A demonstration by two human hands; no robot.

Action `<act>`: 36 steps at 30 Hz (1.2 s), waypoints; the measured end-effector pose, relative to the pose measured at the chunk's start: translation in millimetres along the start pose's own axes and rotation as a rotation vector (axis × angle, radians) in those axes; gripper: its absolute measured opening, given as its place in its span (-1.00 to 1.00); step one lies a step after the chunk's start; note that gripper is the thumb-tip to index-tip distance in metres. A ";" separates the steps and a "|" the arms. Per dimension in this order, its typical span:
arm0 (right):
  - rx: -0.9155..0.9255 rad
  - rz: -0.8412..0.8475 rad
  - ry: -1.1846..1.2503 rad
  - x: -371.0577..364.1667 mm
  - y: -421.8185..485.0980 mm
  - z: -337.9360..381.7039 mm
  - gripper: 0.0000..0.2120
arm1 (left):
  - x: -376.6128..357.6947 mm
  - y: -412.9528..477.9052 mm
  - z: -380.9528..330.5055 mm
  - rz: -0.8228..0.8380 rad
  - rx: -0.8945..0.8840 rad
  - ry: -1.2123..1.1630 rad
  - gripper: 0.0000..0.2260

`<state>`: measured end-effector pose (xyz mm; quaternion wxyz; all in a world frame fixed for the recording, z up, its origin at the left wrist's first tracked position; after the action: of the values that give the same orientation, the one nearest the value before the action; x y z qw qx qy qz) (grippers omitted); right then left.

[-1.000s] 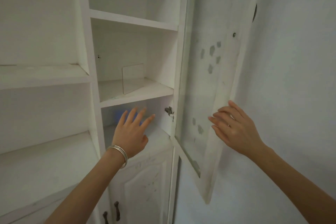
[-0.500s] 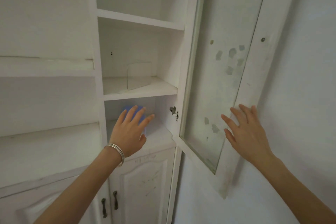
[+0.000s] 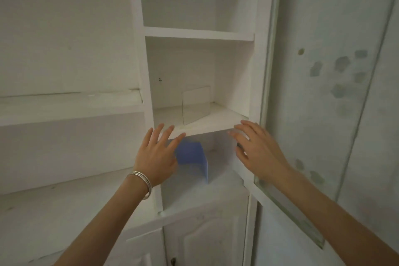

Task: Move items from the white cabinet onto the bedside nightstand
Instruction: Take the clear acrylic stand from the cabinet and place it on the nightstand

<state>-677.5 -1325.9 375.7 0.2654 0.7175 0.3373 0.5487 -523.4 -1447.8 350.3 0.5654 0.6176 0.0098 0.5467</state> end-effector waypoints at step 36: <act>-0.436 -0.109 0.345 -112.8 136.9 -92.5 -0.57 | -77.6 51.7 58.3 -0.026 -0.184 -0.048 -0.55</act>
<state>-759.7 -1498.8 433.6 0.3814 0.5202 0.2896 0.7071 -546.0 -1555.5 349.2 0.6266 0.5759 -0.0461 0.5230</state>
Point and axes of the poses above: each hand's wrist, its own y-axis towards the middle knuckle, its own x-axis out of the back of the hand, z = x × y, the point moved 10 cm from there along y, towards the middle knuckle, and after that the axes turned 3 degrees about x, right-handed, at the moved point
